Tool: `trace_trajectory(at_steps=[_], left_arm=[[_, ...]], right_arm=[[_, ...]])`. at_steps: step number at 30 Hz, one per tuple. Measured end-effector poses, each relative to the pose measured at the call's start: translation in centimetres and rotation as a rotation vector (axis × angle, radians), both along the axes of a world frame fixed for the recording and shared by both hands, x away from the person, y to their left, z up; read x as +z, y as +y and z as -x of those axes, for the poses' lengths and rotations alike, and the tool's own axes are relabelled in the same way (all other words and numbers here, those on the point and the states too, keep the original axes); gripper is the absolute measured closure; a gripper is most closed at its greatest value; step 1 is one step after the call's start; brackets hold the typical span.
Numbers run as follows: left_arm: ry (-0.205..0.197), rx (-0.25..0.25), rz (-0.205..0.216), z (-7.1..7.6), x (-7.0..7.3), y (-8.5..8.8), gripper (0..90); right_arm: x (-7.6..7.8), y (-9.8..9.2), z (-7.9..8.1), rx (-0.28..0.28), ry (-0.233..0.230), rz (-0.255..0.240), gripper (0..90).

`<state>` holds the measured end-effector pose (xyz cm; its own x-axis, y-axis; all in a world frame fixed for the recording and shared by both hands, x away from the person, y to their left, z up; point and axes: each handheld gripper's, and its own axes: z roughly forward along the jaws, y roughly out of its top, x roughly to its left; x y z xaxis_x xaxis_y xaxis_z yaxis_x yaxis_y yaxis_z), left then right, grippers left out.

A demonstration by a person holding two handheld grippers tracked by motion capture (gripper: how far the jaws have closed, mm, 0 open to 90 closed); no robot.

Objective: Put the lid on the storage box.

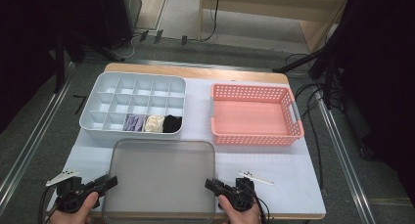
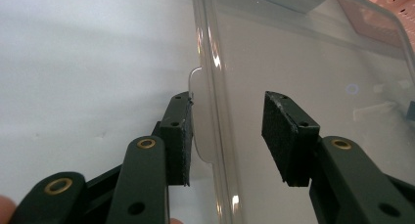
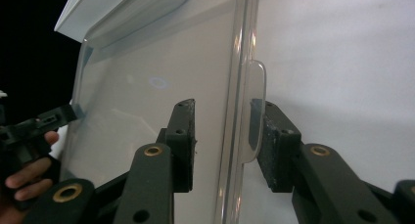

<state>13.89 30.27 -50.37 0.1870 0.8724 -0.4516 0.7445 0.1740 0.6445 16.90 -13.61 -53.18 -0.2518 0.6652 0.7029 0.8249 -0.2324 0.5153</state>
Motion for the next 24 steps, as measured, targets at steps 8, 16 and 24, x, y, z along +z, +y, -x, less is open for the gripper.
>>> trace_trajectory(at_steps=[8,16,24], left_arm=[[-0.054,0.037,0.037,0.5,0.8,1.0,61.7],[-0.086,0.051,0.027,-0.3,2.0,2.2,61.8],[-0.095,0.100,0.024,-1.7,2.8,4.3,61.6]], right_arm=[[0.5,1.1,0.4,-0.005,-0.075,0.059,60.6],[2.1,2.8,-0.4,0.004,-0.132,0.102,59.7],[2.5,5.4,-2.6,0.002,-0.130,0.095,58.2]])
